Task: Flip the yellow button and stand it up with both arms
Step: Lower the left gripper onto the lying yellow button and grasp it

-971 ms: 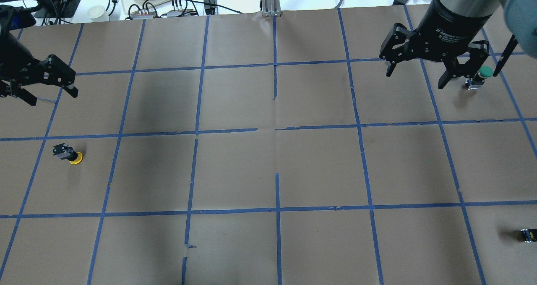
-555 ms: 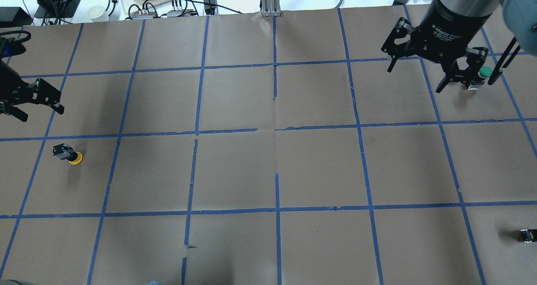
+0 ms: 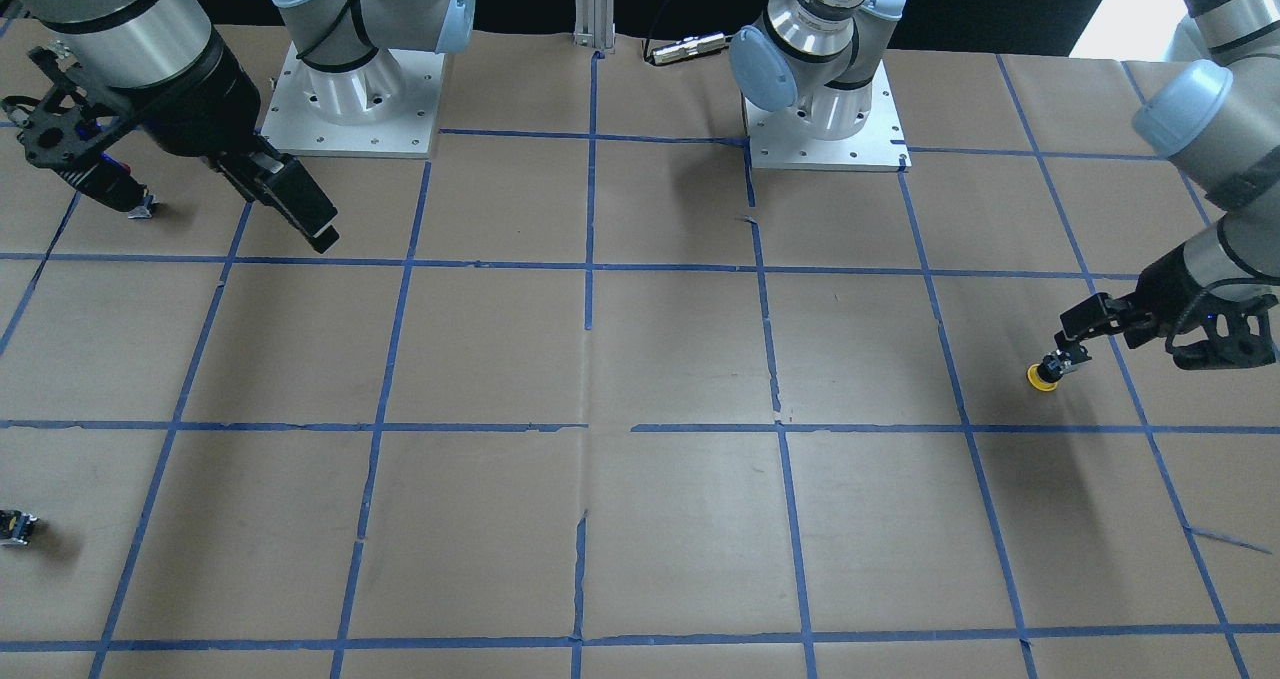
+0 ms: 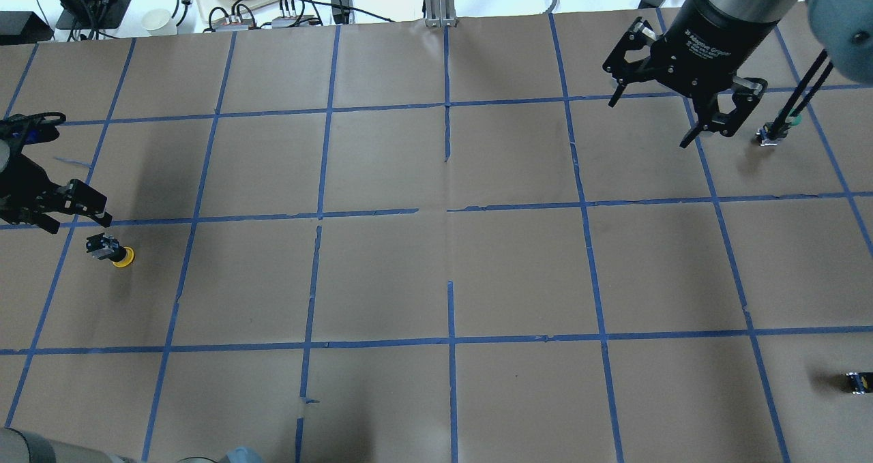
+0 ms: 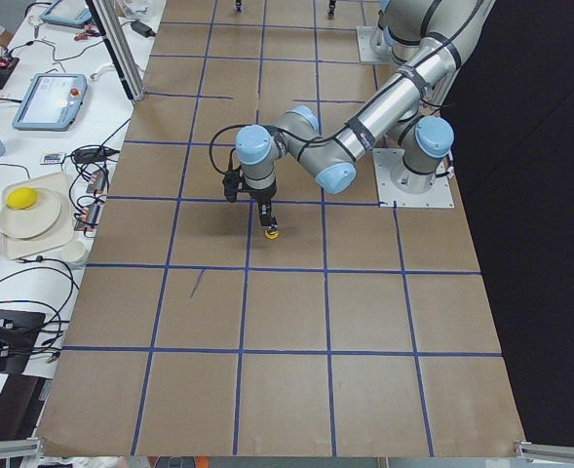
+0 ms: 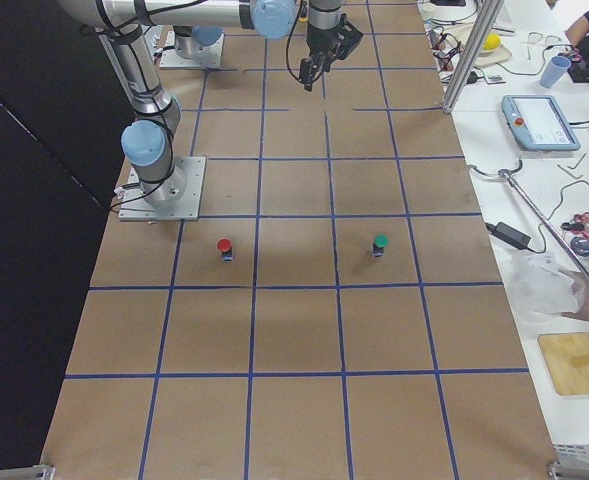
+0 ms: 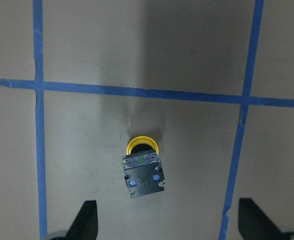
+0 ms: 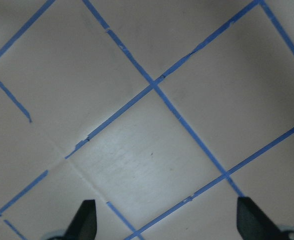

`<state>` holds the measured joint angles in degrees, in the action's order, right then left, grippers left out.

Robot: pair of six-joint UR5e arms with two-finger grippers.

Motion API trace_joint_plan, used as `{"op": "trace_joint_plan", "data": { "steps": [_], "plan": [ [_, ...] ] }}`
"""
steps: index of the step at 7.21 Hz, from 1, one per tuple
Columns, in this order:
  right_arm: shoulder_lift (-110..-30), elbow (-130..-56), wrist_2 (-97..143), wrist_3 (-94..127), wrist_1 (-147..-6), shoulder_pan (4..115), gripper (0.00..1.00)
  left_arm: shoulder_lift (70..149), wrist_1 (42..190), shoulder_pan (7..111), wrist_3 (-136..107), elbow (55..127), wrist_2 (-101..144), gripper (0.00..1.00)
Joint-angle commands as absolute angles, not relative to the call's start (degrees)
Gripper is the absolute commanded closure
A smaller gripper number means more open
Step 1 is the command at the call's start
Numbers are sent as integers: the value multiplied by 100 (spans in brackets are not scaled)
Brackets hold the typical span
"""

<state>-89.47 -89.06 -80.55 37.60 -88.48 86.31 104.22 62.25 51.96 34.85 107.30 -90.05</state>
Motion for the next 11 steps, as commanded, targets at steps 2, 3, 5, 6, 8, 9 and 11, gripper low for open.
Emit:
{"op": "trace_joint_plan", "data": {
  "steps": [2,3,5,6,8,9,11],
  "plan": [
    [-8763,-8894,-6535,5935,-9035,8631,0,10581,4931,5107,3848,11426,-9009,0],
    [-8763,-8955,-6487,6002,-9026,8631,0,10582,4931,5106,3797,11408,-8991,0],
    [-8754,-8974,-6583,5393,-9157,8631,0,10600,4939,5106,3570,11408,-8991,0],
    [-8754,-8974,-6714,5188,-9158,8631,0,10608,4948,5106,3403,11408,-8991,1],
    [-8763,-8974,-6741,5133,-9245,8640,0,10626,4957,5106,2919,11417,-9035,1],
    [-8763,-8948,-6759,4515,-9333,8640,0,10626,4957,5106,2927,11408,-9061,1],
    [-8789,-8930,-7860,2567,-9334,8666,0,10626,4957,5106,2918,11417,-9053,13]
  ]
}}
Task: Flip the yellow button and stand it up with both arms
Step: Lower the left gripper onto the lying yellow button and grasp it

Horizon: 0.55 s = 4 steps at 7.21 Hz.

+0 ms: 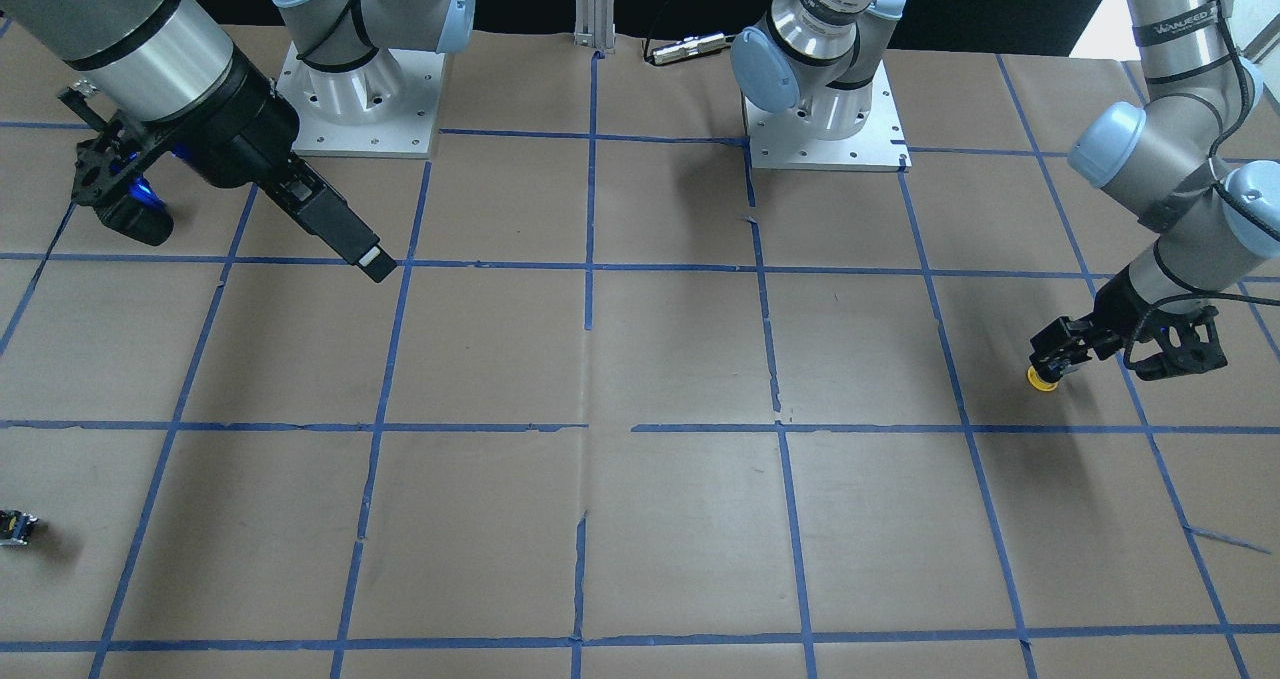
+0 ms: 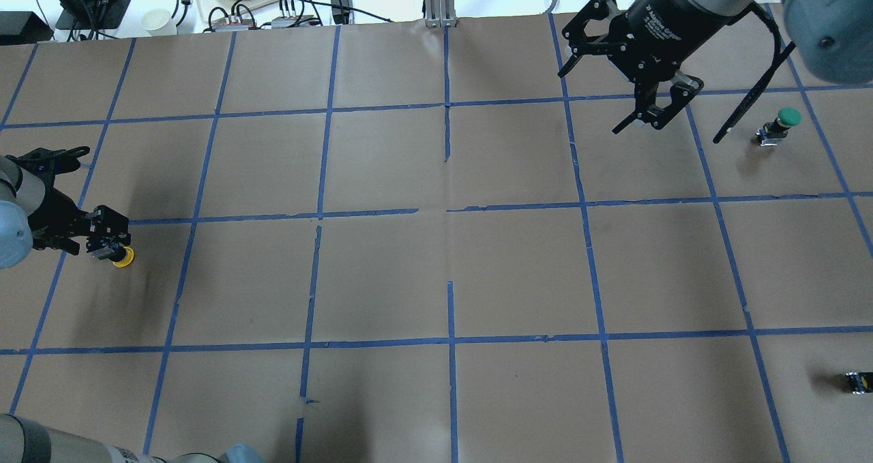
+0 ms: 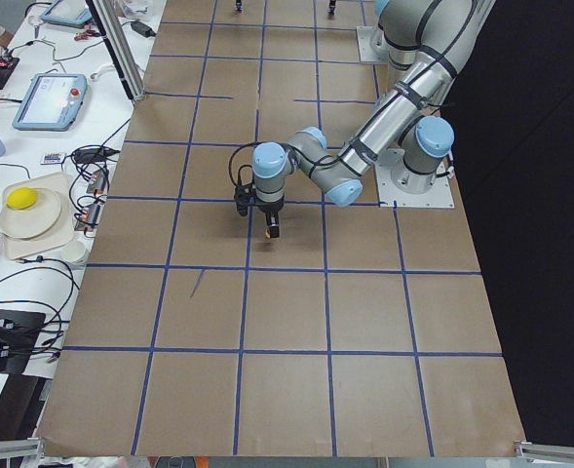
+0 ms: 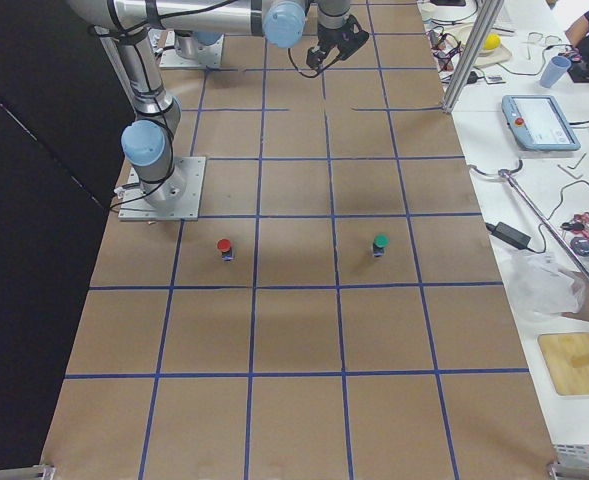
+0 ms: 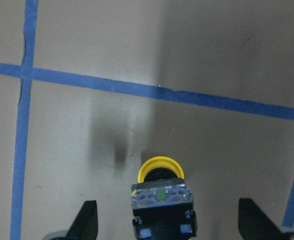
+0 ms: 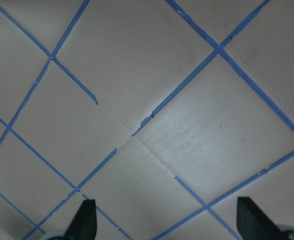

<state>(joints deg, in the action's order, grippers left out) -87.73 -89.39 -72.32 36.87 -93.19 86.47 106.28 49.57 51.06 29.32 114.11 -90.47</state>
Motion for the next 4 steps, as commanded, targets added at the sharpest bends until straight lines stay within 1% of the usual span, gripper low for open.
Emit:
{"op": "trace_joint_plan", "data": {
  "steps": [1,2,3,4],
  "plan": [
    [-8780,-8930,-7953,1949,-9360,8666,0,10626,4983,5106,2918,11417,-9053,22],
    [-8780,-8930,-7928,1951,-9369,8666,0,10609,4983,5106,2927,11417,-9070,46],
    [-8763,-8991,-7876,2143,-9291,8657,0,10565,5001,5098,3005,11434,-9036,68],
    [-8798,-8991,-7875,2397,-9203,8614,0,10486,5027,5106,3006,11443,-9044,85]
  ]
}}
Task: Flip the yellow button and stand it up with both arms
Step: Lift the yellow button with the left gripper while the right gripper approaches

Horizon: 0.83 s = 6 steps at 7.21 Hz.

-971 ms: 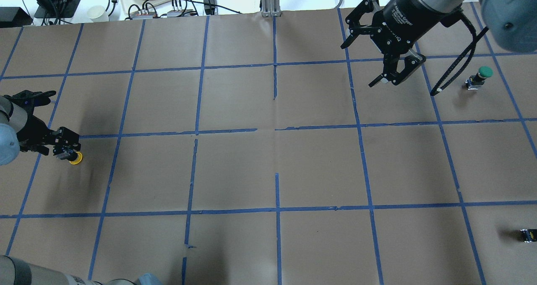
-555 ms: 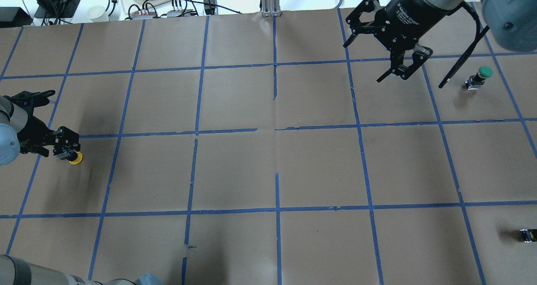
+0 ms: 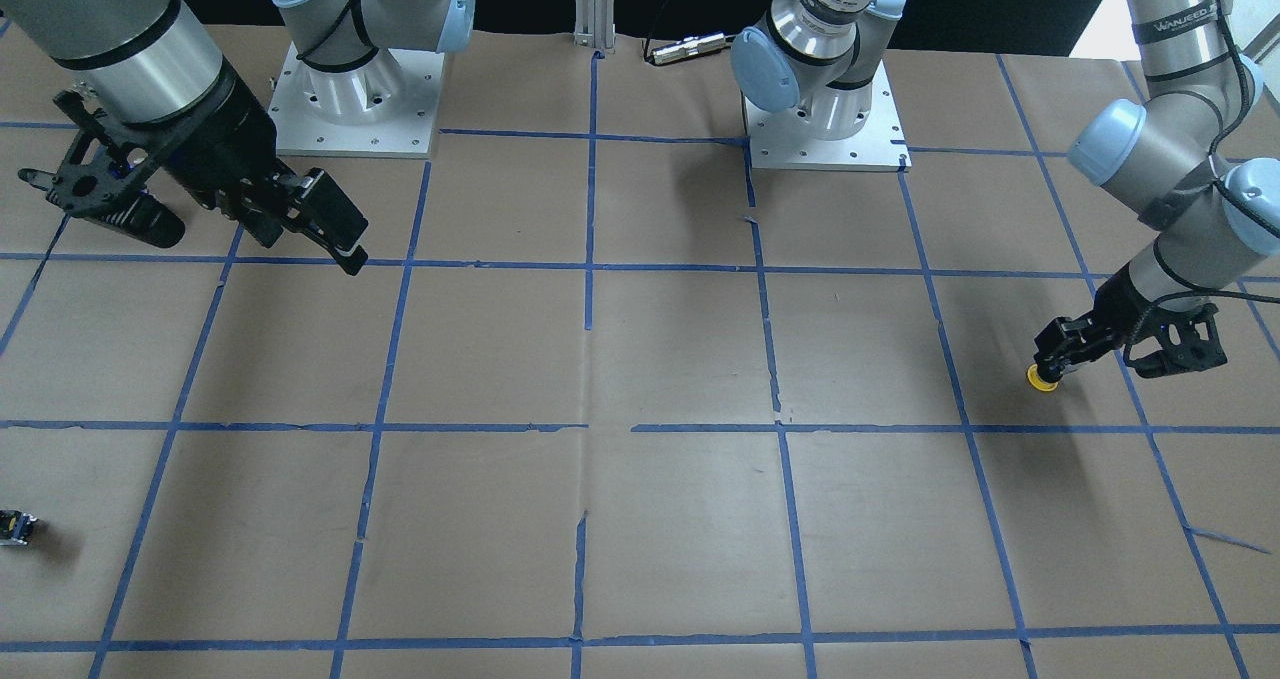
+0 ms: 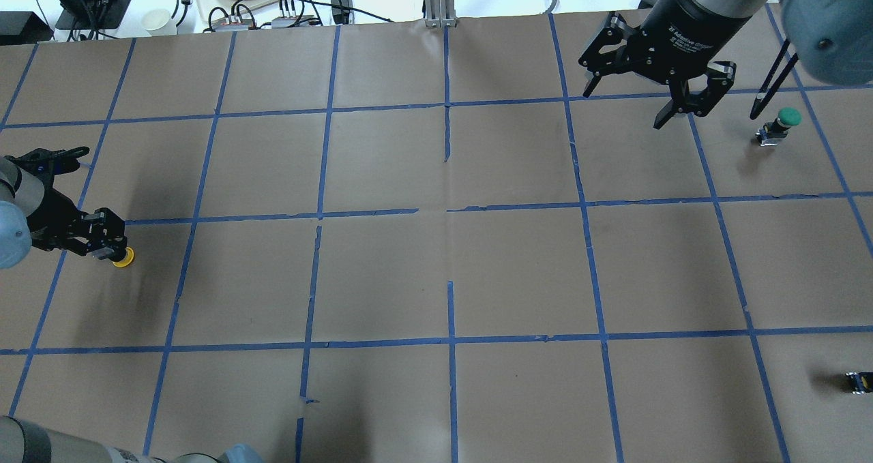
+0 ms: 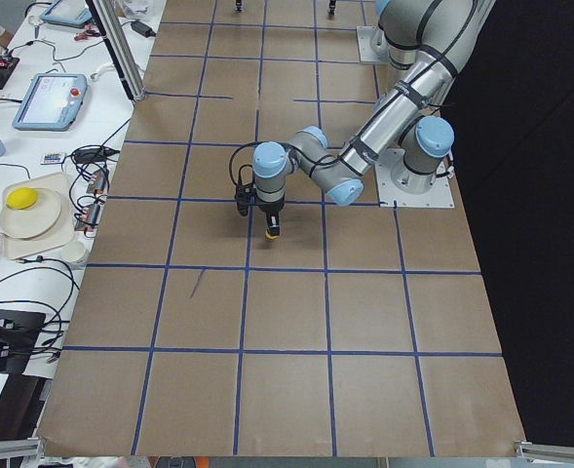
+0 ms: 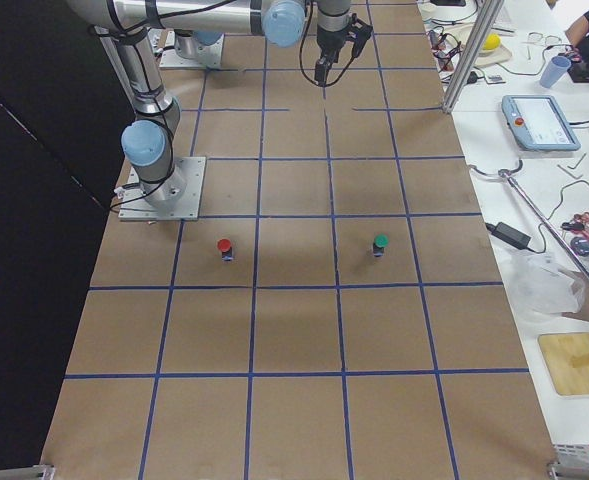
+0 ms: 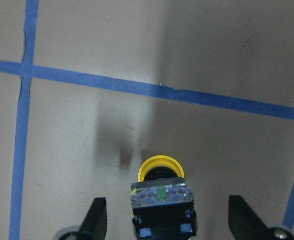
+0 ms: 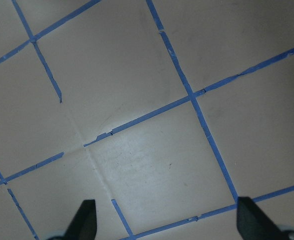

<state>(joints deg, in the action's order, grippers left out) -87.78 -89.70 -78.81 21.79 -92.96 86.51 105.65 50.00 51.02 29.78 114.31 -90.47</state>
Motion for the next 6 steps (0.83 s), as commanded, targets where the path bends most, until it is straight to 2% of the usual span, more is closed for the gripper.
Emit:
{"op": "trace_joint_plan", "data": {
  "steps": [1,4,6],
  "plan": [
    [-8807,-8983,-7875,2443,-9202,8613,0,10468,5001,5106,3067,11382,-9053,97],
    [-8886,-8983,-7866,3399,-9185,8639,0,10302,5306,5159,3085,11189,-8852,98],
    [-8755,-8974,-7001,3908,-9211,8640,0,9889,6822,5220,3015,10804,-7828,98]
  ]
}}
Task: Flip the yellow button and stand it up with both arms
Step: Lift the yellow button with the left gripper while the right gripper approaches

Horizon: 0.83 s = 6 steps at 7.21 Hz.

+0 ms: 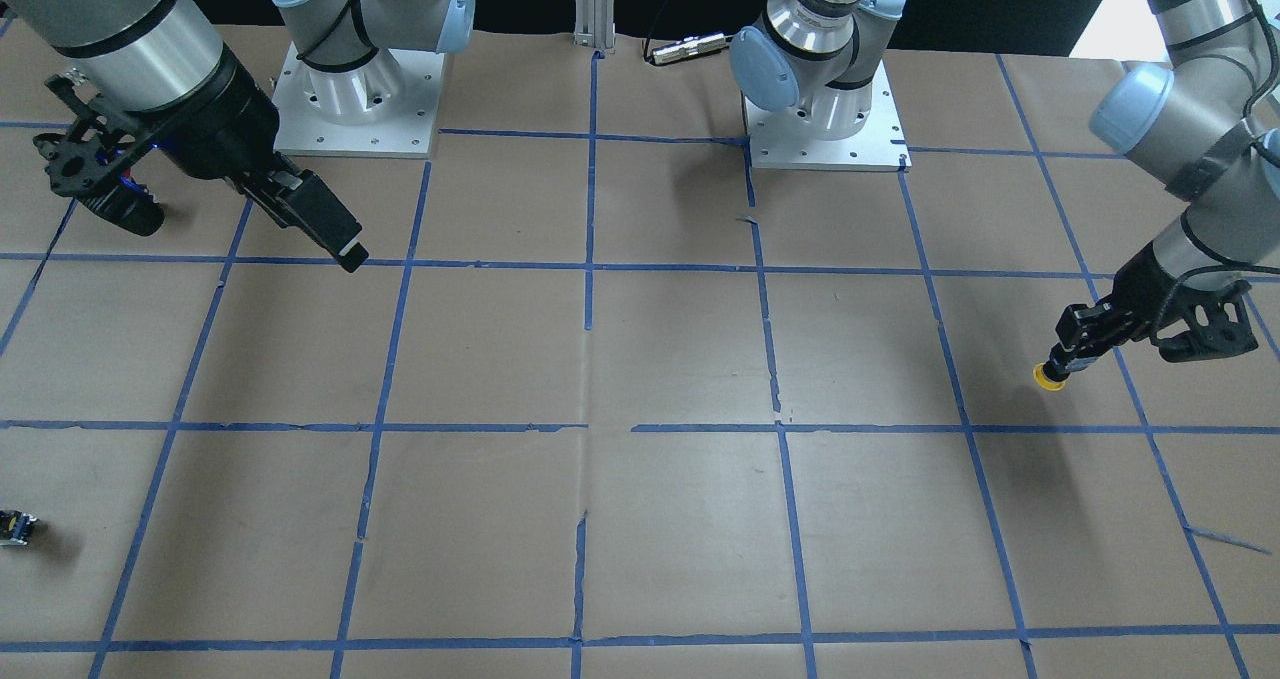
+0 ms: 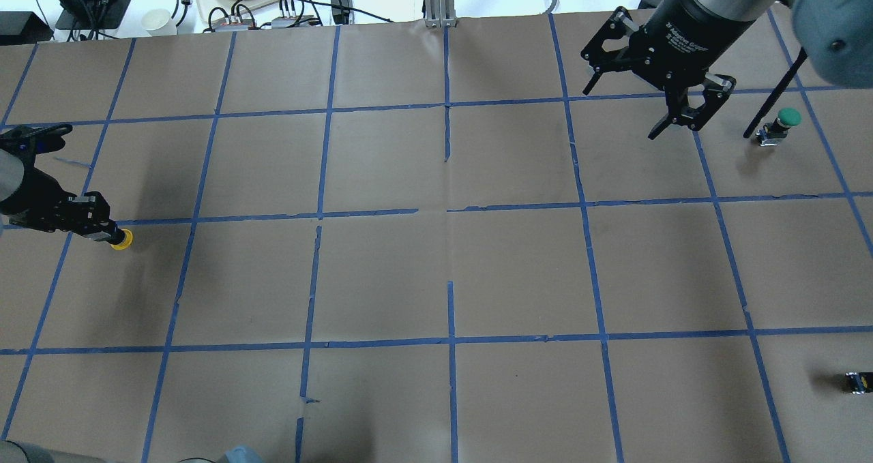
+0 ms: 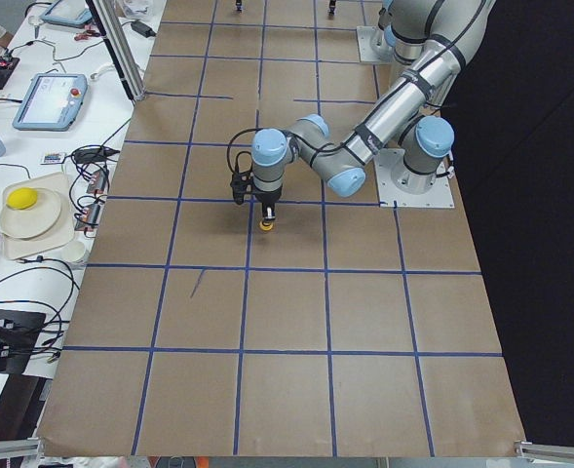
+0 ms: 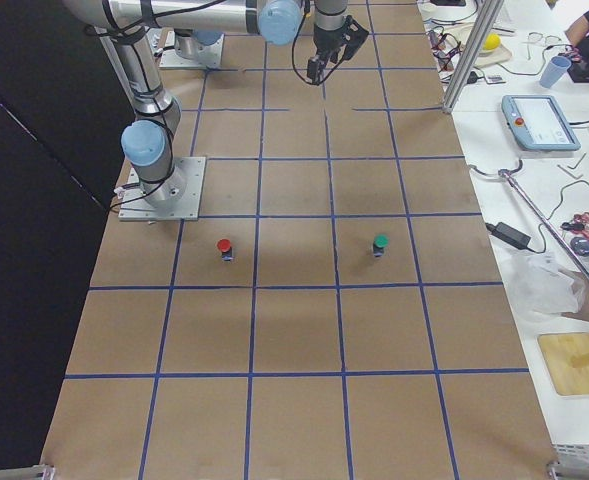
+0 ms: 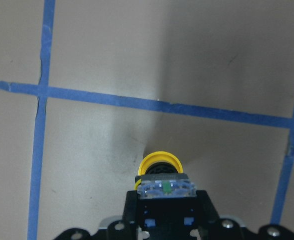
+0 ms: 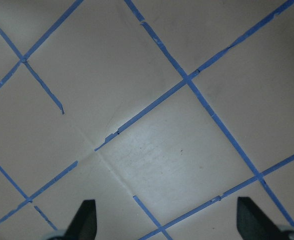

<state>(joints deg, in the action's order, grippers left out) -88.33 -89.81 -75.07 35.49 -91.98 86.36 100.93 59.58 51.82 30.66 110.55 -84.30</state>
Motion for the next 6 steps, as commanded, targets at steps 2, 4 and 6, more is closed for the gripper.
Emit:
{"op": "trace_joint_plan", "data": {
  "steps": [2,4,6],
  "plan": [
    [-8693,-8982,-6185,4873,-9246,8640,0,9897,7503,5500,3023,10705,-6389,98],
    [-8587,-8974,-5828,5210,-9202,8640,0,9635,7961,6306,3015,10662,-5146,98],
    [-8596,-8974,-5152,5799,-9255,8657,0,8977,8182,7028,2064,10591,-4120,98]
  ]
}}
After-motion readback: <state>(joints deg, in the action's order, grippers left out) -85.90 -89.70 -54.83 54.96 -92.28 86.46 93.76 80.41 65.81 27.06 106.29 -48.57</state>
